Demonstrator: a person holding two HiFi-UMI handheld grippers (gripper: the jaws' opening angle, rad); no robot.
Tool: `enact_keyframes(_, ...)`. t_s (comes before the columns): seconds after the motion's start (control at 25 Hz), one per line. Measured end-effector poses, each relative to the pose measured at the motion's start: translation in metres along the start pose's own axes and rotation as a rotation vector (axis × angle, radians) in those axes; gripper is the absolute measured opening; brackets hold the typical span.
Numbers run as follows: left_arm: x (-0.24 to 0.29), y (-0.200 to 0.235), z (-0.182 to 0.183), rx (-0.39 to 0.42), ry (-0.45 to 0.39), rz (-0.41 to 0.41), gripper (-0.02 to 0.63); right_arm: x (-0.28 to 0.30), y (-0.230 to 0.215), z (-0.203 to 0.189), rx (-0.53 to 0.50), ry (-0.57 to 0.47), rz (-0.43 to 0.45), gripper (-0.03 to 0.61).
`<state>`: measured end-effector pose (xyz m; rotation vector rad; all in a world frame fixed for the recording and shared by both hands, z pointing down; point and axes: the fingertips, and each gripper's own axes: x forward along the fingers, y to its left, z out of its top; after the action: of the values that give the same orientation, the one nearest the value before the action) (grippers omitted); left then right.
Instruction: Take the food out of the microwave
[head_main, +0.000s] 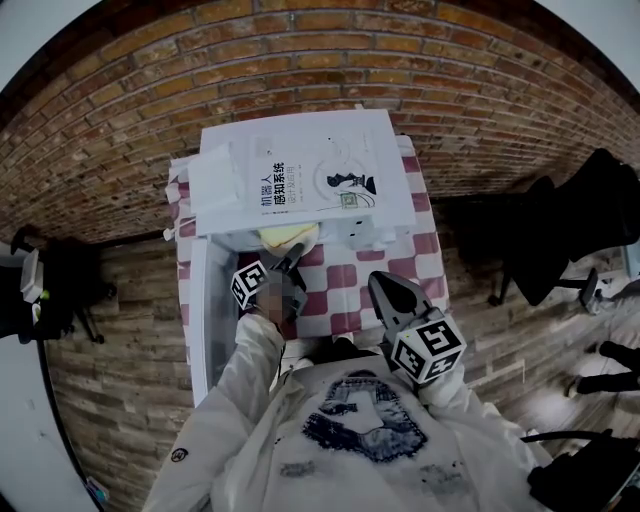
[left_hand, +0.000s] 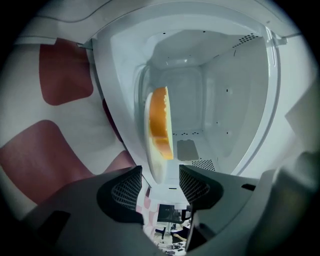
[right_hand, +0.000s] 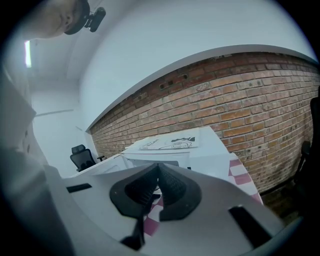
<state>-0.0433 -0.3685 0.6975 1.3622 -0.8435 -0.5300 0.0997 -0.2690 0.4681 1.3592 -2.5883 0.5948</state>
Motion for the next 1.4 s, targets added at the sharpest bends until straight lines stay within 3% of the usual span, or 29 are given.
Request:
enact_keyframes(0.16, 0.006, -0.001, -0.002, -0.071, -0.007, -0.044, 0.242, -0.002, -0.002, -0.002, 0.006, 0.001, -0.007, 0.014)
enact_keyframes(0.36, 0.013, -0.003, -0.003, -0.084, 0.0, -0.06, 0.241, -0.005, -0.005, -0.004, 0.013, 0.004, -0.016, 0.014)
enact_keyframes(1.4, 0.025, 0.003, -0.004, -0.135, -0.034, -0.067, 0.049, -0.01, -0.015, -0.01, 0.038, 0.015, -0.032, 0.014)
